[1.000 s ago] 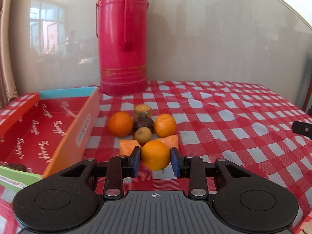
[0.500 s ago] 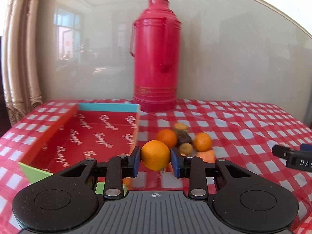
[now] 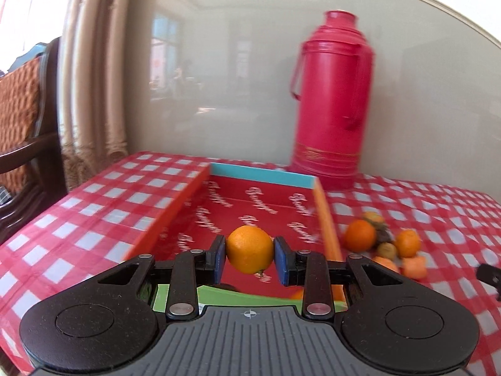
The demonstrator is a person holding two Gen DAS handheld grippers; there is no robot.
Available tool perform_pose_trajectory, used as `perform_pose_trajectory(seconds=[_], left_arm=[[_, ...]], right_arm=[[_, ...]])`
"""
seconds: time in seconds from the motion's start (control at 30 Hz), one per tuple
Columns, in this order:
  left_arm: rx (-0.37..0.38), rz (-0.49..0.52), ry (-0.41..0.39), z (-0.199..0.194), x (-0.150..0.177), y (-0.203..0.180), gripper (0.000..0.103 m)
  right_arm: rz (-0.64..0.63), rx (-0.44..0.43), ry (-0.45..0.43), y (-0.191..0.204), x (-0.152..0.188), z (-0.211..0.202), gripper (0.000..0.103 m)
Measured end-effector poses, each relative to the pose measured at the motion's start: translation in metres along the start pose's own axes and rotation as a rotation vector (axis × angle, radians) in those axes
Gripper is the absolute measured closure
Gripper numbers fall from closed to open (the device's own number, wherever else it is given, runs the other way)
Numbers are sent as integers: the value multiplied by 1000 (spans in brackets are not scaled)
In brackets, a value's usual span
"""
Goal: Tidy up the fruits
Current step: 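Carry the mandarin with the left tool and release it into the red box, then grasp an orange squash chunk with the right tool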
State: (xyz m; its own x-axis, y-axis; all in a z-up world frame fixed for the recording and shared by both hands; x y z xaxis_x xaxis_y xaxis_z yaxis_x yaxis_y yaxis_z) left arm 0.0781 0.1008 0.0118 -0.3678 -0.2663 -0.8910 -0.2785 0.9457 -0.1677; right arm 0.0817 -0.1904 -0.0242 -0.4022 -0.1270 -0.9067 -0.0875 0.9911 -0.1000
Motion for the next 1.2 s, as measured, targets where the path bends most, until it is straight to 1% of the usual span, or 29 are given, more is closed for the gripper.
perform_pose_trajectory(seconds=[0.07, 0.1, 0.2, 0.23, 0.27, 0.3, 0.33, 0.37, 0.57, 0.73, 0.93, 1.07, 1.17, 1.2], left_arm=[[-25, -15, 13, 6, 1, 6, 70], [-34, -24, 7, 7, 1, 8, 70], [-25, -21, -2, 5, 2, 7, 69], [-27, -15, -2, 4, 3, 5, 66], [-23, -10, -1, 3, 4, 3, 52], [-23, -6, -6, 2, 4, 1, 33], [-31, -1, -21, -1, 5, 0, 27], [-37, 6, -38, -3, 5, -2, 25], [-33, 9, -43, -7, 3, -3, 25], [-41, 7, -50, -9, 3, 3, 25], [-61, -10, -66, -13, 1, 20, 23], [-88, -22, -81, -17, 0, 38, 23], [-114, -40, -89, -21, -1, 56, 23], [-123, -43, -88, -22, -1, 61, 23]], right_arm=[[-3, 3, 1, 0, 0, -1, 8], [-1, 6, 3, -1, 0, -1, 8], [15, 14, 8, -6, 1, 0, 8], [19, 16, 9, -7, 1, 0, 8], [21, 18, 10, -9, 2, 0, 8], [22, 19, 12, -9, 2, 0, 8], [21, 20, 12, -9, 2, 0, 8], [20, 21, 10, -9, 3, -1, 8], [26, 21, 6, -8, 2, -2, 8], [16, -6, 6, 1, 0, -1, 8], [-20, -59, -13, 26, -6, 2, 10], [-48, -102, -27, 49, -12, 6, 11], [-74, -134, -41, 65, -18, 9, 16], [-83, -146, -39, 71, -20, 10, 20]])
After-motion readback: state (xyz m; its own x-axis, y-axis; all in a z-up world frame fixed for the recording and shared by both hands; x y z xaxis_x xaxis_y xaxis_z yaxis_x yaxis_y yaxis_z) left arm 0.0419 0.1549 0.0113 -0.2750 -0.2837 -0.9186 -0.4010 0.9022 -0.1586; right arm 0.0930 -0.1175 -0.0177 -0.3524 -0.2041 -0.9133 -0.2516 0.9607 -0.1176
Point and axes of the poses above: each gripper's, at about its wrist camera, not at the fingertips, and z roughly the way its jaws point, y to its left, x to its underside, the point moved 2 cm from there along z, roughly the way its jaws point, and after that the axes turned 8 degrees about -z, right-handed, at the moved point
